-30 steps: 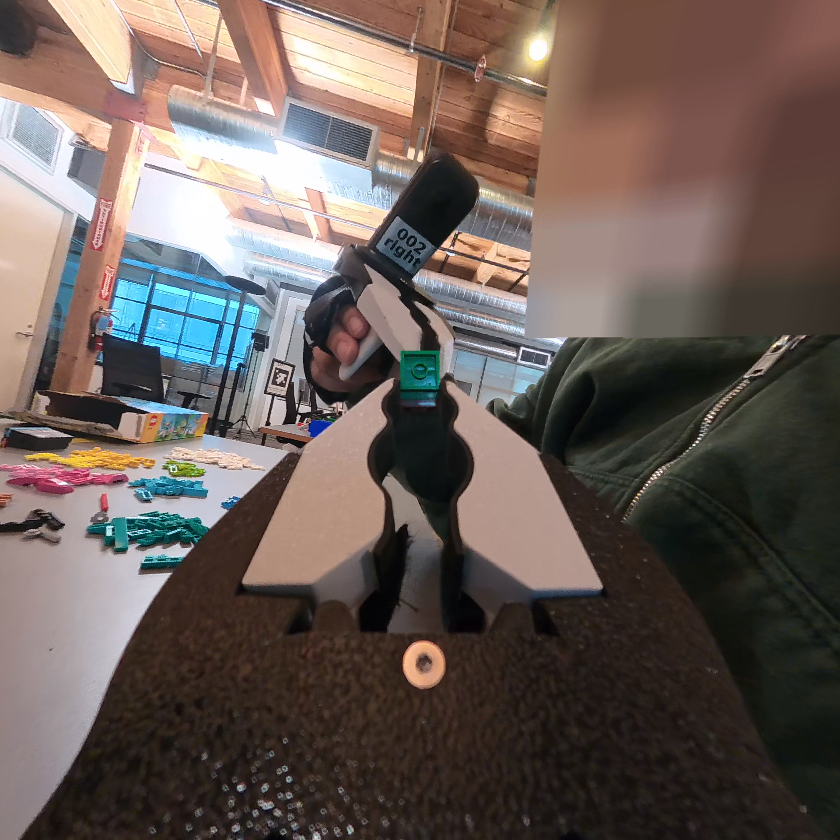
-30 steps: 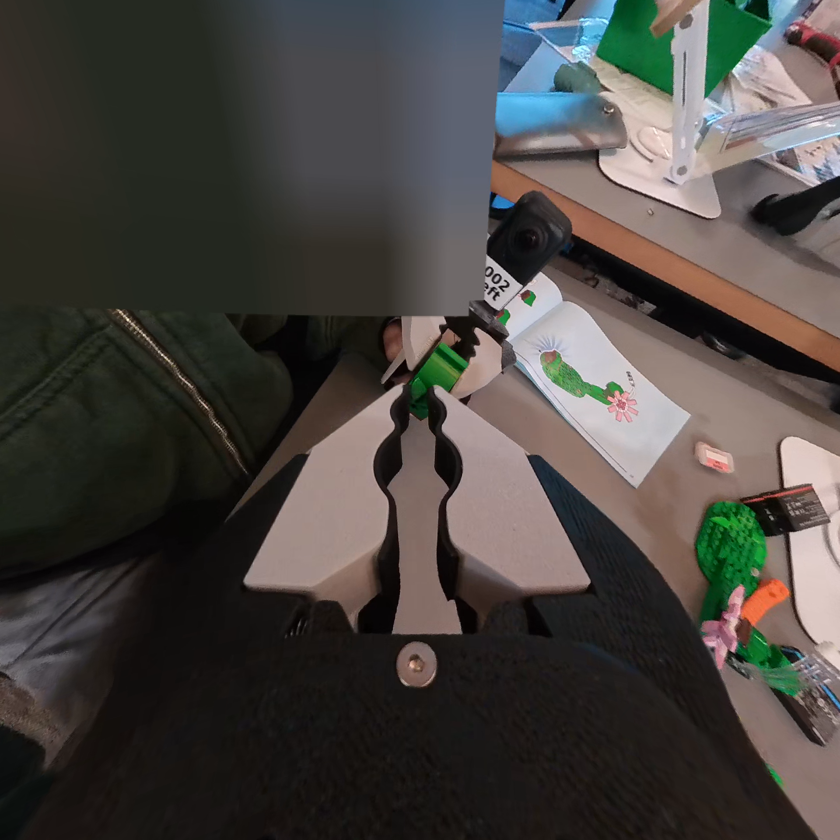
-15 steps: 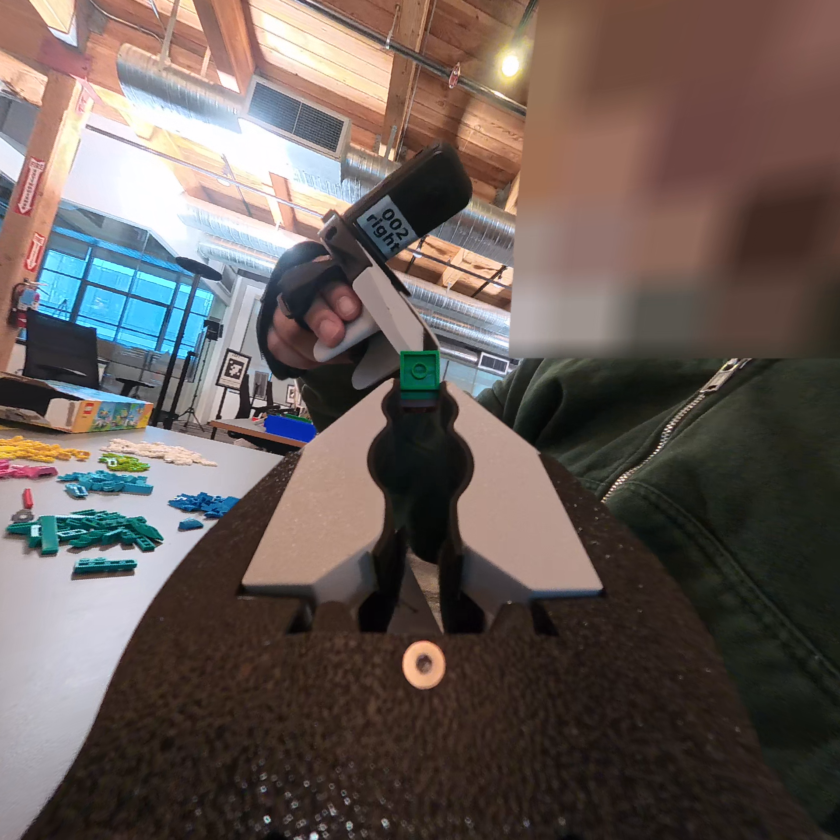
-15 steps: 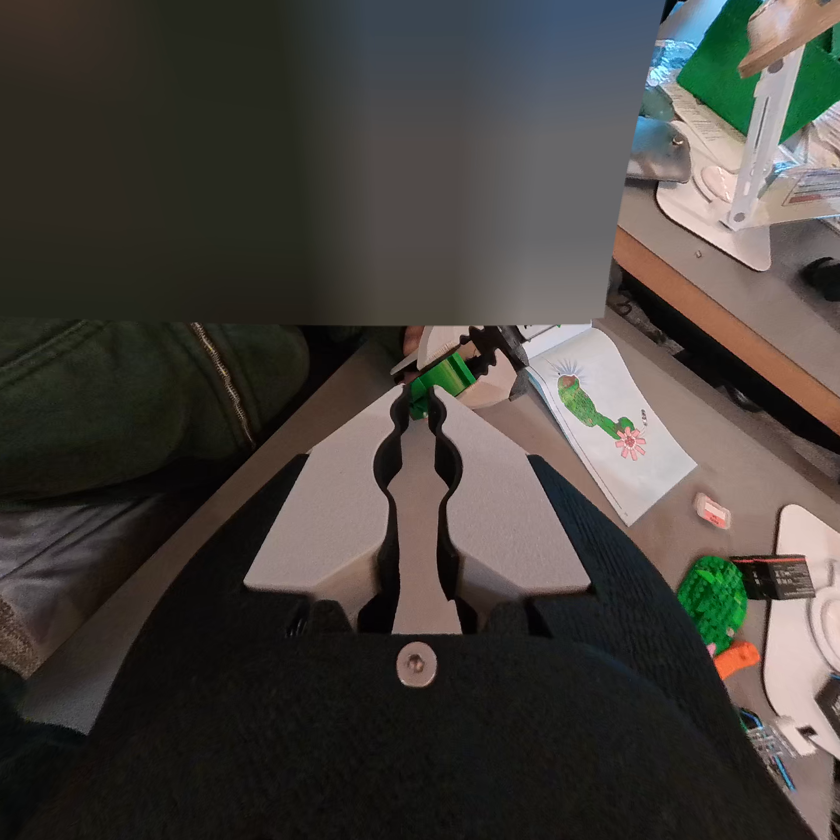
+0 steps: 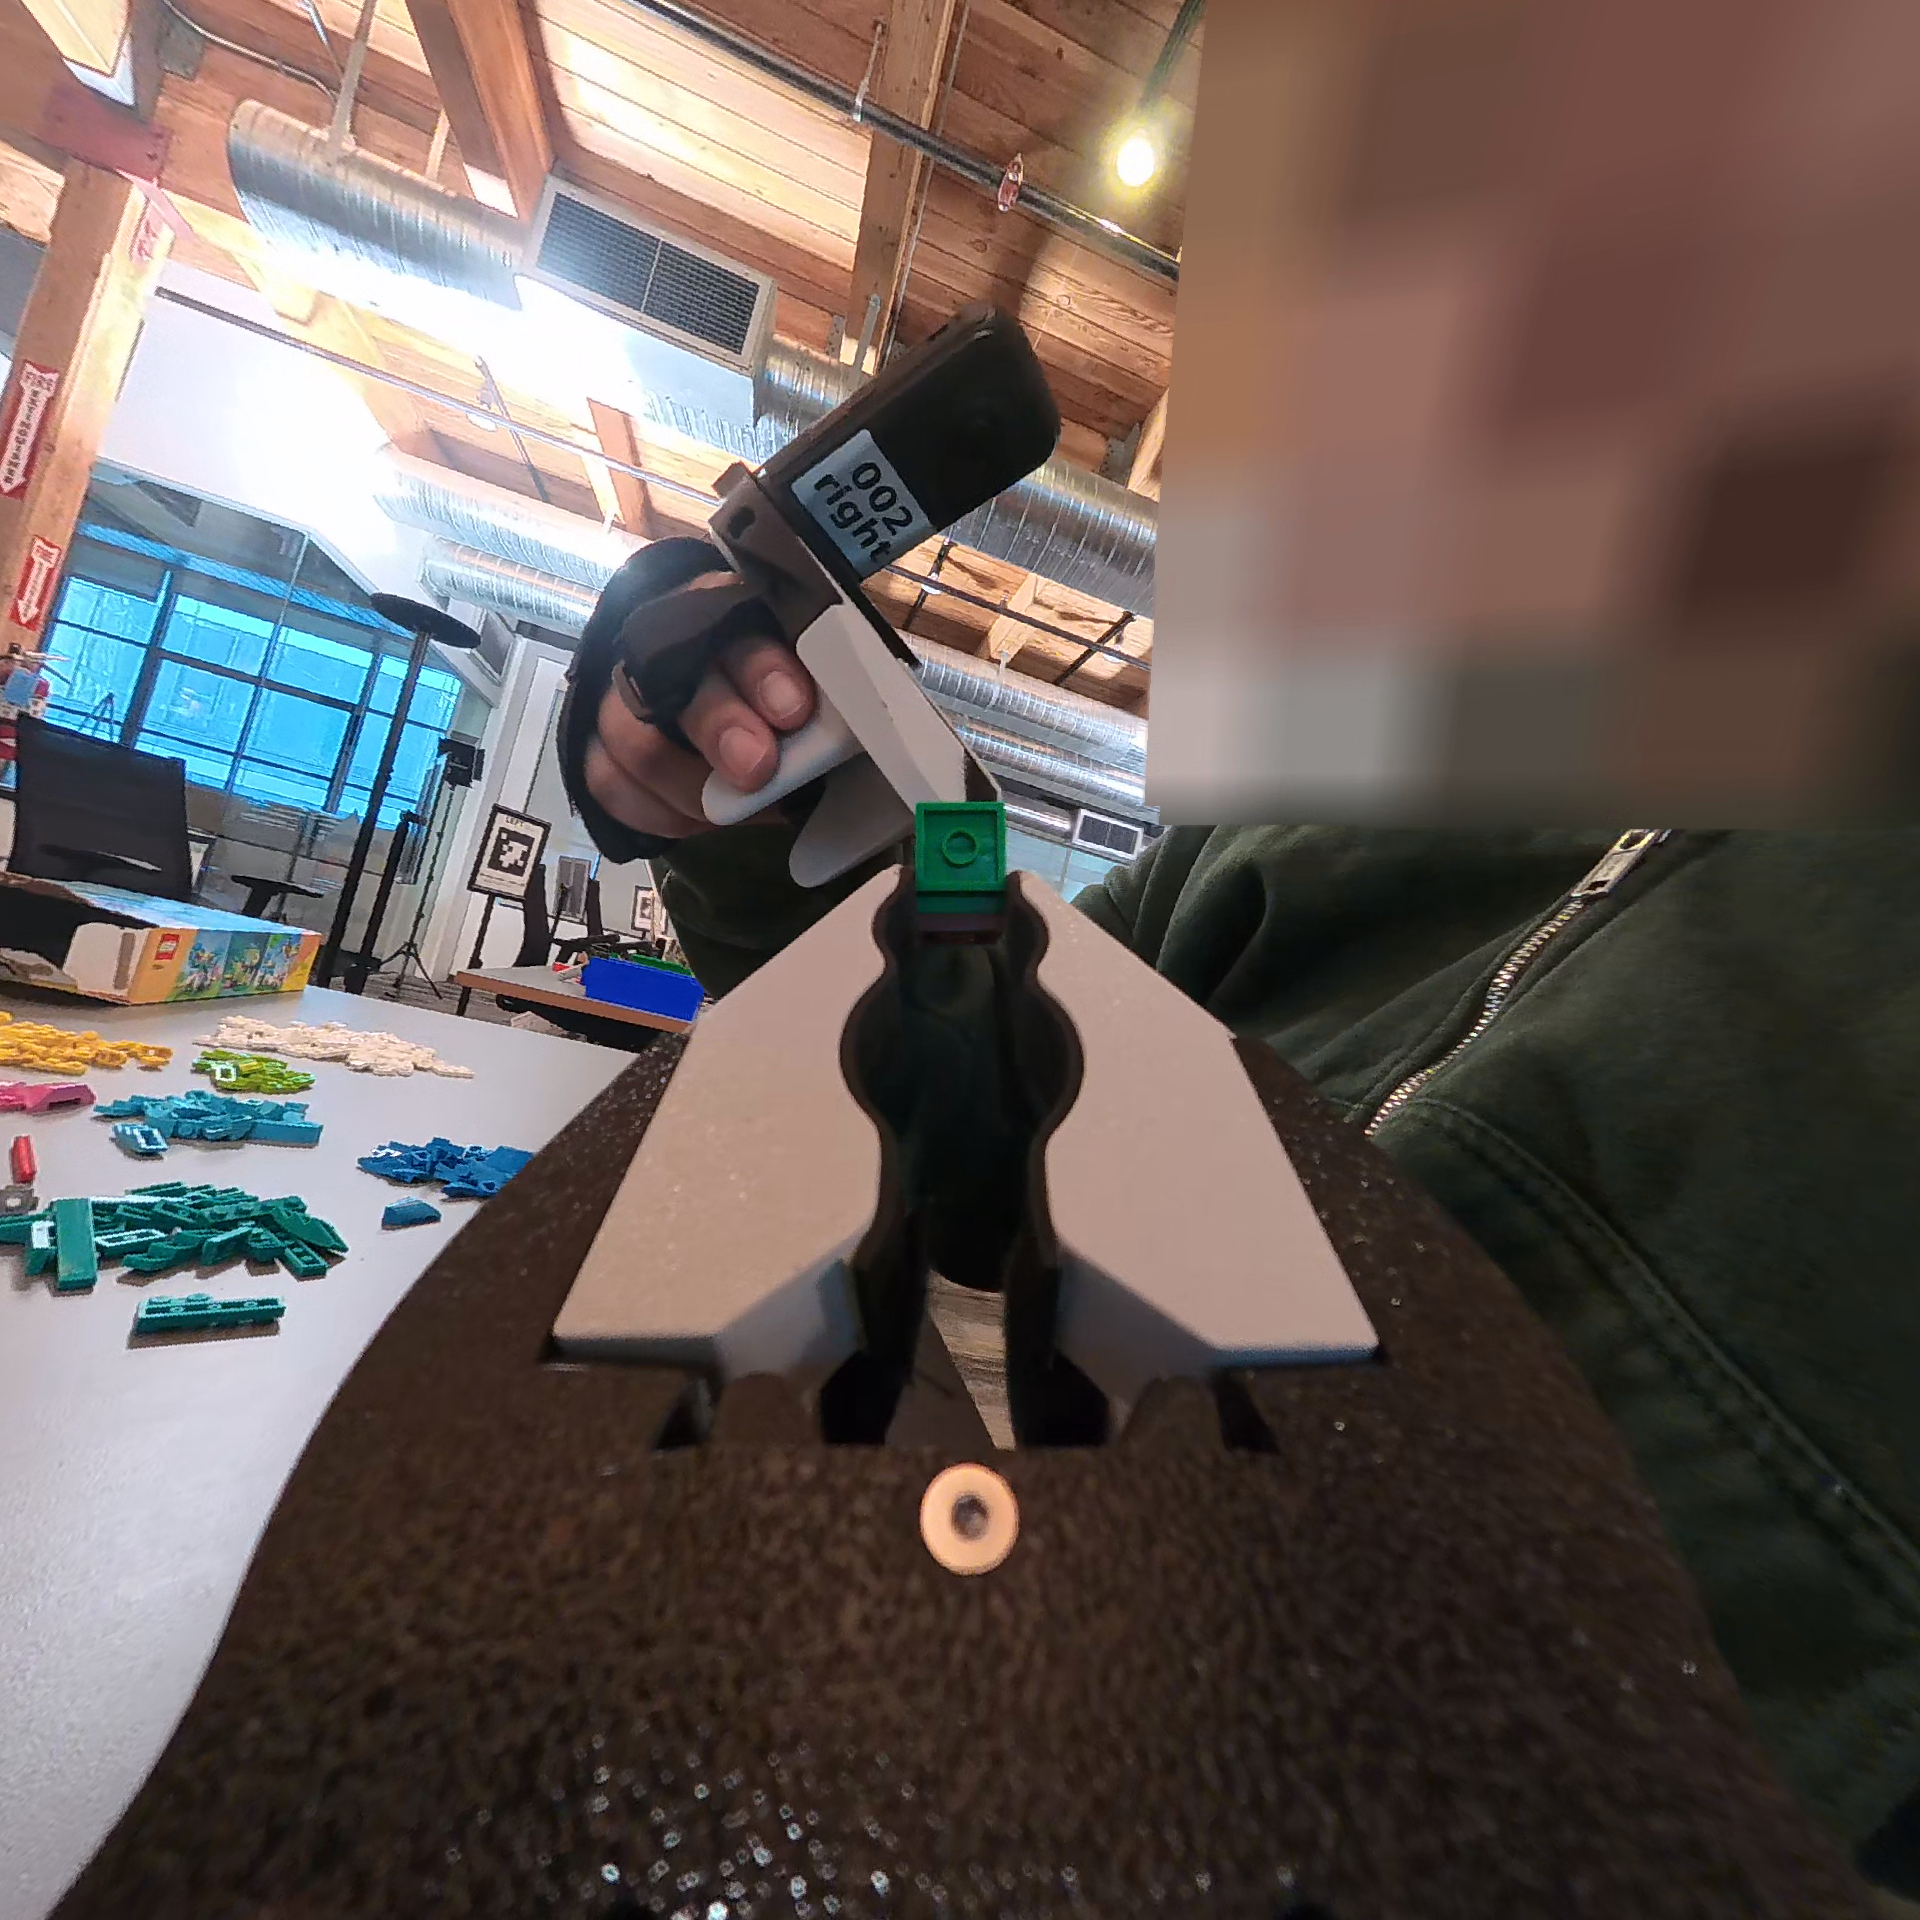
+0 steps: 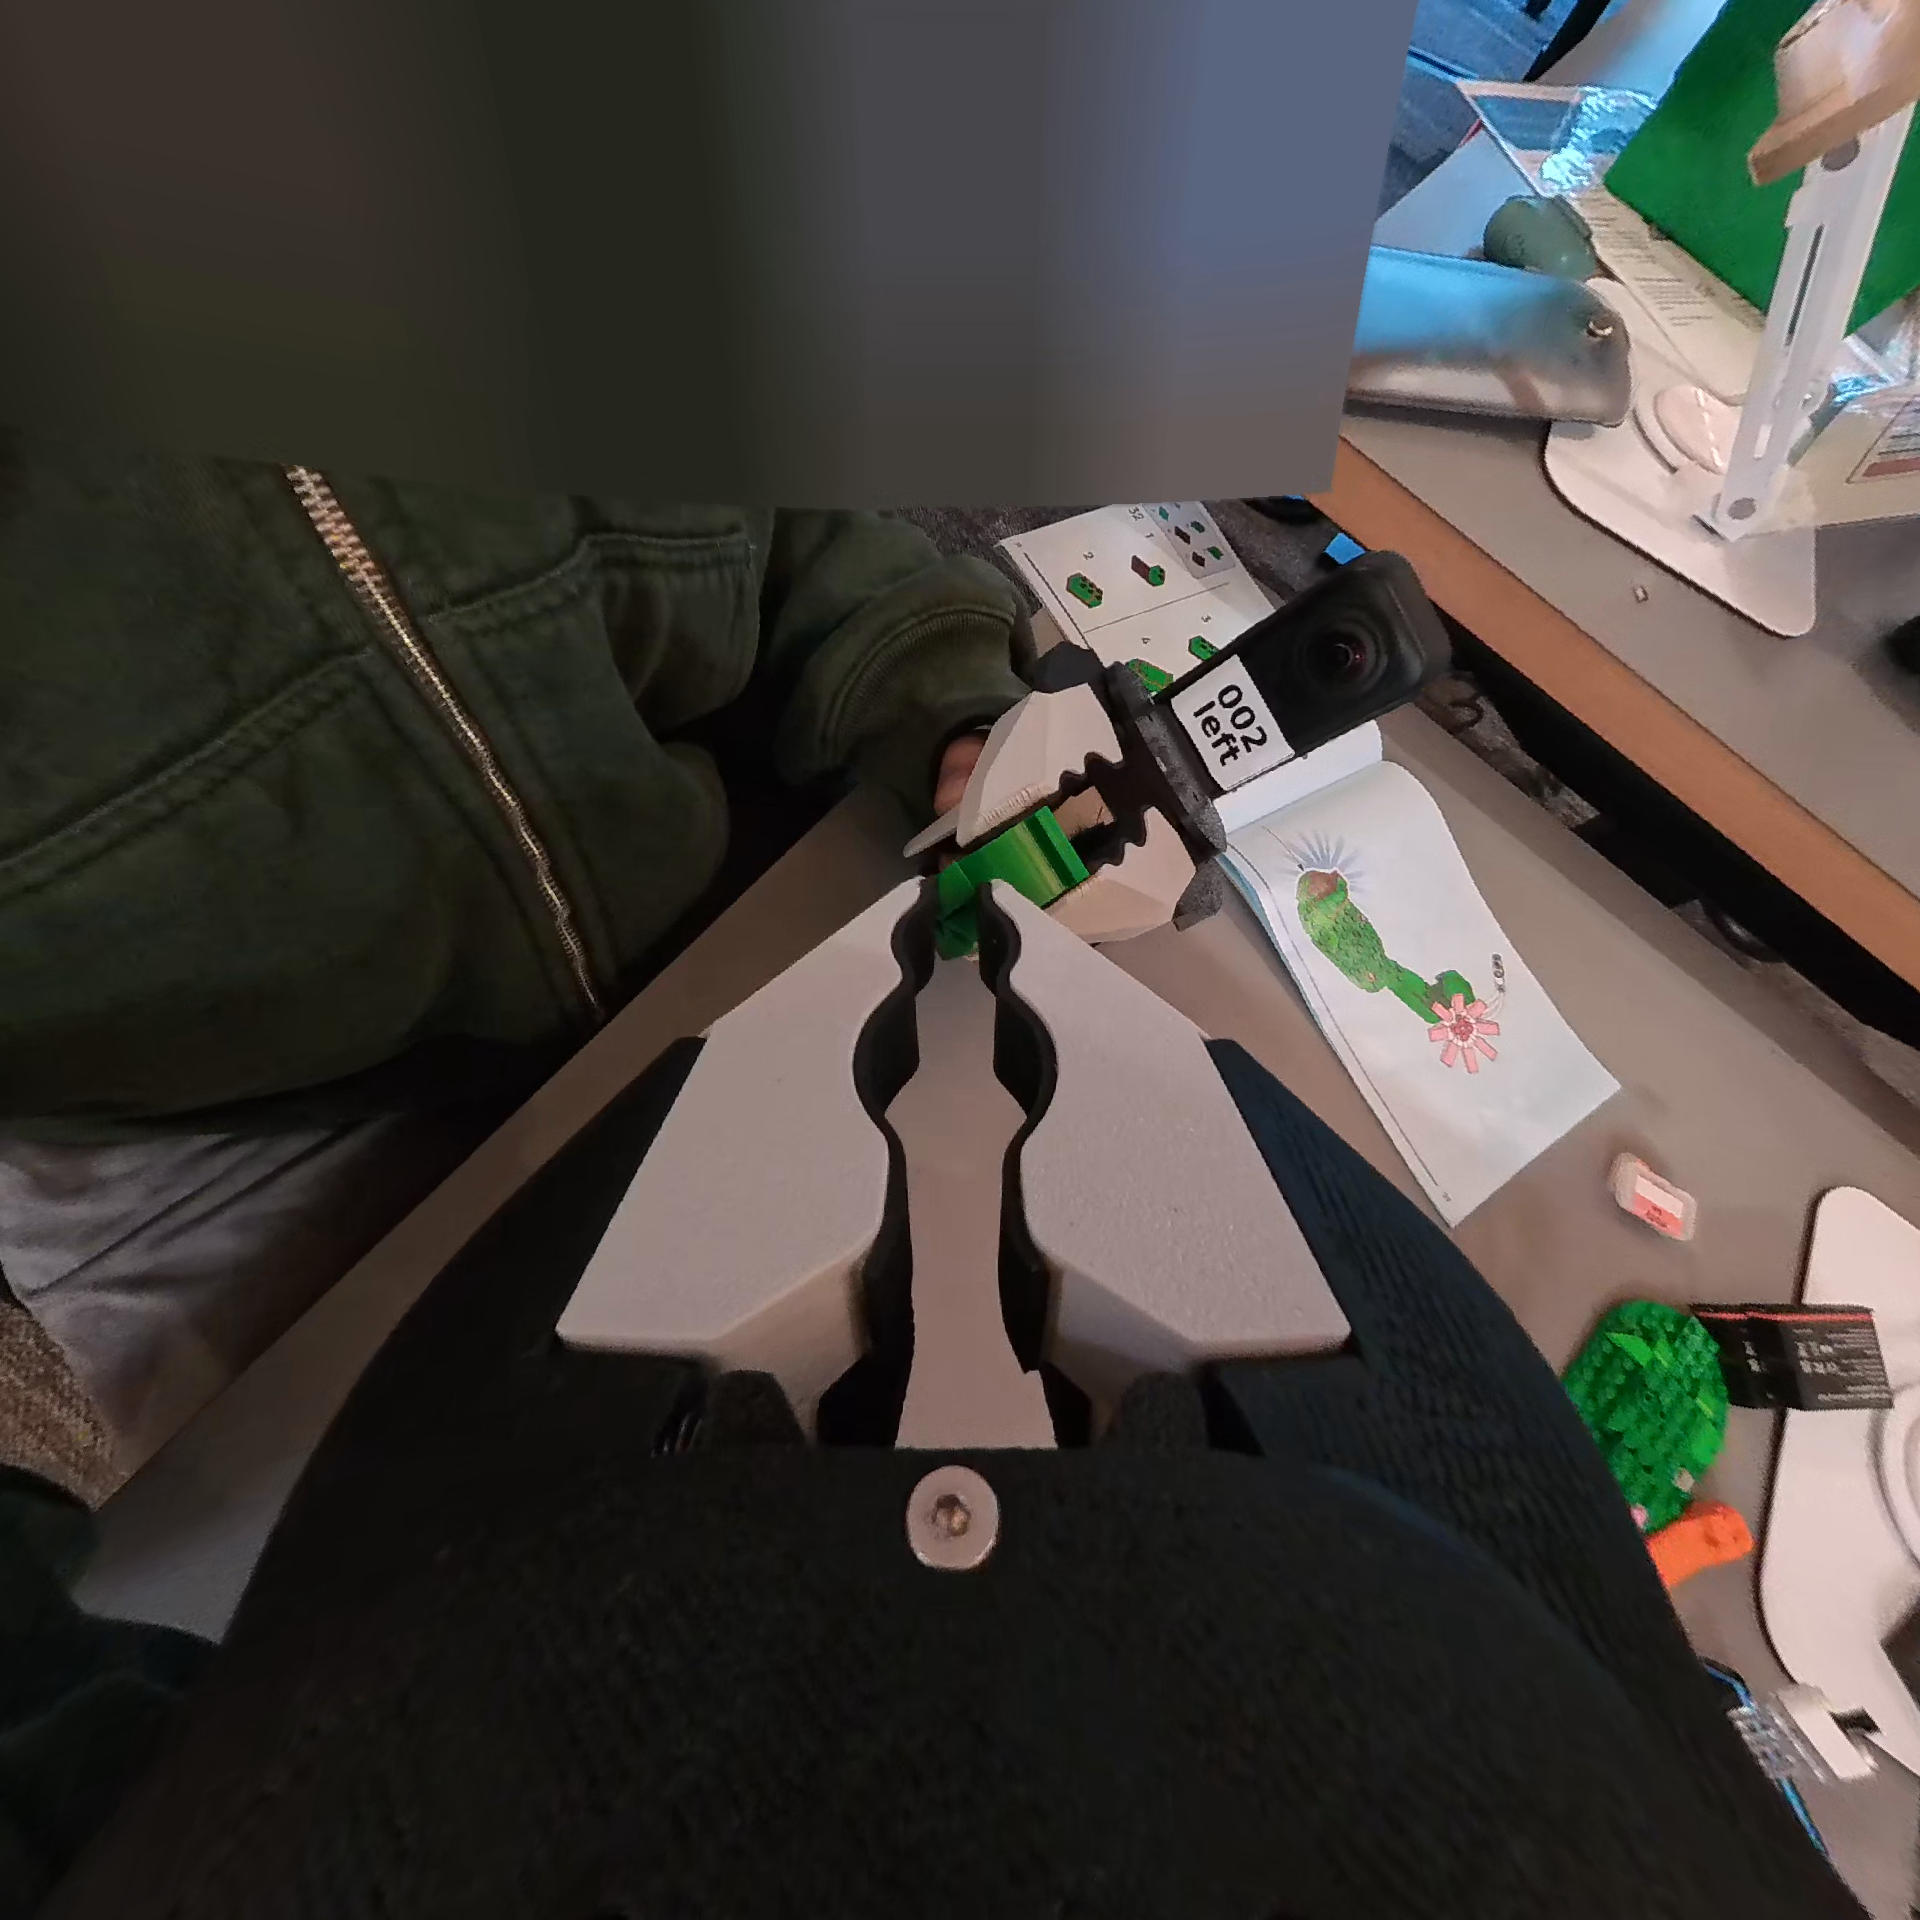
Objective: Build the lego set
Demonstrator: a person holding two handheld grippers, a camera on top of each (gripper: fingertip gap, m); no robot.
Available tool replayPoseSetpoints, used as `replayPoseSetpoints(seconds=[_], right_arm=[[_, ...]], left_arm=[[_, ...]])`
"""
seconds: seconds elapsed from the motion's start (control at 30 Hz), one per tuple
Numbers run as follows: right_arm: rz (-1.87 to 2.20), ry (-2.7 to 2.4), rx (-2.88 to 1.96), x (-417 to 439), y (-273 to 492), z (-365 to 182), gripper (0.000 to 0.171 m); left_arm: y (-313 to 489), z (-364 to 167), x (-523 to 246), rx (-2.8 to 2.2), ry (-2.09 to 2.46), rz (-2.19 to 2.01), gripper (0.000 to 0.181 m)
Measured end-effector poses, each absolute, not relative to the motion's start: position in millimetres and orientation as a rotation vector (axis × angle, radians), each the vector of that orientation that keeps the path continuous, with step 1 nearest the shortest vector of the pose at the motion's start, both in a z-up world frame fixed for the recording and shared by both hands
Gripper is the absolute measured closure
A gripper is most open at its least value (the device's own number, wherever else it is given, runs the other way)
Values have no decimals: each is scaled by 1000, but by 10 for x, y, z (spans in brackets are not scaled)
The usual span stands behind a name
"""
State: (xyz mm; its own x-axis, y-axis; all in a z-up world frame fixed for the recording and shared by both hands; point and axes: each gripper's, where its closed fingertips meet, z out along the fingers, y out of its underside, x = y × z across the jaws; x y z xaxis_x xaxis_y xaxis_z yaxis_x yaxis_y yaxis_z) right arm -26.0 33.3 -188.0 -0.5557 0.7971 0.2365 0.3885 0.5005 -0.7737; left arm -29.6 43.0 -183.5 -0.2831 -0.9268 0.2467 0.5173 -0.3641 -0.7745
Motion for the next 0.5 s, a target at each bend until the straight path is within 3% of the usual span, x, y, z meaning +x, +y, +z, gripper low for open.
replayPoseSetpoints(seconds=[0.5], right_arm=[[736, -2082, -1092, -282, 468, -1908, 165]], left_arm=[[538, -1851, -357, -847, 705, -1484, 168]])
